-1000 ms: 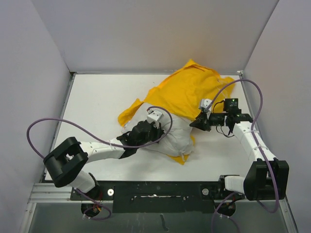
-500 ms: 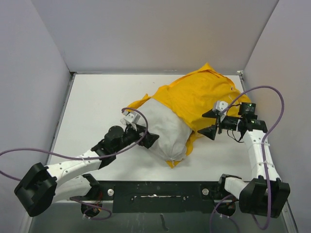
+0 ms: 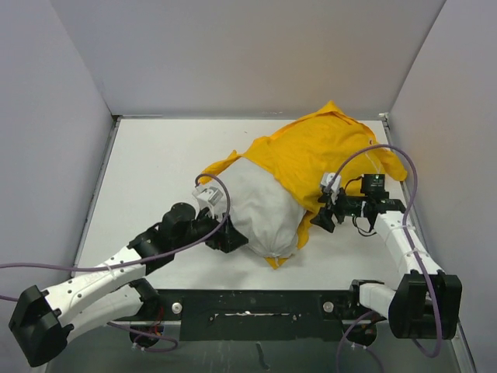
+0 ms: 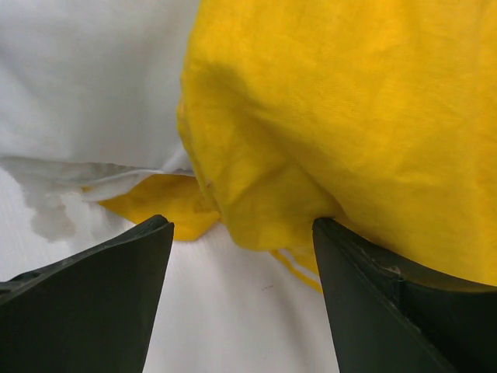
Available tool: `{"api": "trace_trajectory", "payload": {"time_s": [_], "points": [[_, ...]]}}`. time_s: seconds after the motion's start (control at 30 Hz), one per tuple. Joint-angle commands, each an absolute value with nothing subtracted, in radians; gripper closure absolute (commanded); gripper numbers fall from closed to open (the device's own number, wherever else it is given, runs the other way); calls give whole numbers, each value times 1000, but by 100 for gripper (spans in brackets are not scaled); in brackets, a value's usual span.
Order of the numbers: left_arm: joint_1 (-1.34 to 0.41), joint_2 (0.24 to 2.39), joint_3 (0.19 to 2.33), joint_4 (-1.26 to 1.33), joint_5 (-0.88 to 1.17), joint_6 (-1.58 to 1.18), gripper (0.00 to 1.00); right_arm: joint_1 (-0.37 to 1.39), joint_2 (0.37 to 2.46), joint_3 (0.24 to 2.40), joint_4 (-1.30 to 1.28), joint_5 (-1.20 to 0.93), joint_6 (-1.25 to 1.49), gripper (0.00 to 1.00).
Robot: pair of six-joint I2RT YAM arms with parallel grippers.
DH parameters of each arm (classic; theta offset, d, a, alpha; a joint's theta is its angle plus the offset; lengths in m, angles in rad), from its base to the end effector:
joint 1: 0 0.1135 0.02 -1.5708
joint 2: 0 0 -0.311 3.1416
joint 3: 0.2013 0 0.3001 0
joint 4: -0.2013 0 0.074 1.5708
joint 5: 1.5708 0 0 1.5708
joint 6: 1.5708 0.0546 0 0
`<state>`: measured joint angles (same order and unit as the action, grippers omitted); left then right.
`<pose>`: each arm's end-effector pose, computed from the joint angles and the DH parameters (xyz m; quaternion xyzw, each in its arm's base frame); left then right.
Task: Put the pillow into the pillowcase
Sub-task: Stuff the pillow into the pillowcase.
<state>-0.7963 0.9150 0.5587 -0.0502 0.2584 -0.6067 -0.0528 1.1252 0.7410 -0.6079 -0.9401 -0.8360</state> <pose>0.1602 -0.1837 0.2635 0.1489 0.8179 -0.4341 0.3470 0.2411 0.0314 0.2506 -0.4456 0.7405 0.2826 0.4163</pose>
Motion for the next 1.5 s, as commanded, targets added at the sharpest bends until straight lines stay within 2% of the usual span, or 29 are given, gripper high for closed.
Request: {"api": "trace_trajectory", "payload": {"time_s": [0.0, 0.07, 0.1, 0.17, 0.27, 0.33, 0.37, 0.5, 0.63, 0.8, 0.93, 1.07, 1.23, 1.37, 1.47], "points": [[-817, 836, 441, -79, 197, -727, 21, 25, 1175, 722, -384, -737, -721, 25], [-816, 822, 318, 115, 202, -841, 12, 33, 1207, 730, -319, -697, -641, 27], [-816, 825, 266, 228, 196, -891, 8, 33, 1219, 735, -296, -678, -600, 30], [-819, 873, 202, 424, 166, -962, 2, 32, 1221, 742, -276, -652, -555, 47], [-838, 994, 215, 592, 111, -985, 2, 9, 1193, 736, -272, -675, -531, 79], [-858, 1094, 242, 723, 71, -1014, 2, -12, 1182, 756, -335, -757, -572, 93], [-860, 1151, 259, 778, 69, -1027, 2, -24, 1181, 773, -385, -819, -605, 96], [-868, 1358, 332, 919, 55, -1092, 2, -68, 1165, 821, -556, -1063, -734, 99], [-873, 1492, 376, 997, 30, -1107, 3, -70, 1131, 821, -641, -1164, -852, 100], [-855, 1522, 452, 992, 49, -1057, 26, -53, 1157, 836, -693, -1152, -912, 100], [-851, 1524, 568, 909, 121, -935, 56, -35, 1153, 837, -721, -1157, -953, 100], [-801, 1528, 609, 881, 208, -877, 76, -26, 1151, 835, -720, -1142, -970, 100], [-714, 1541, 613, 870, 324, -870, 92, -21, 1135, 836, -748, -1178, -1008, 100], [-664, 1553, 650, 856, 395, -843, 99, 0, 1123, 858, -936, -1312, -1251, 100], [-685, 1541, 755, 683, 368, -661, 100, 51, 1125, 860, -1024, -1346, -1373, 100]]}}
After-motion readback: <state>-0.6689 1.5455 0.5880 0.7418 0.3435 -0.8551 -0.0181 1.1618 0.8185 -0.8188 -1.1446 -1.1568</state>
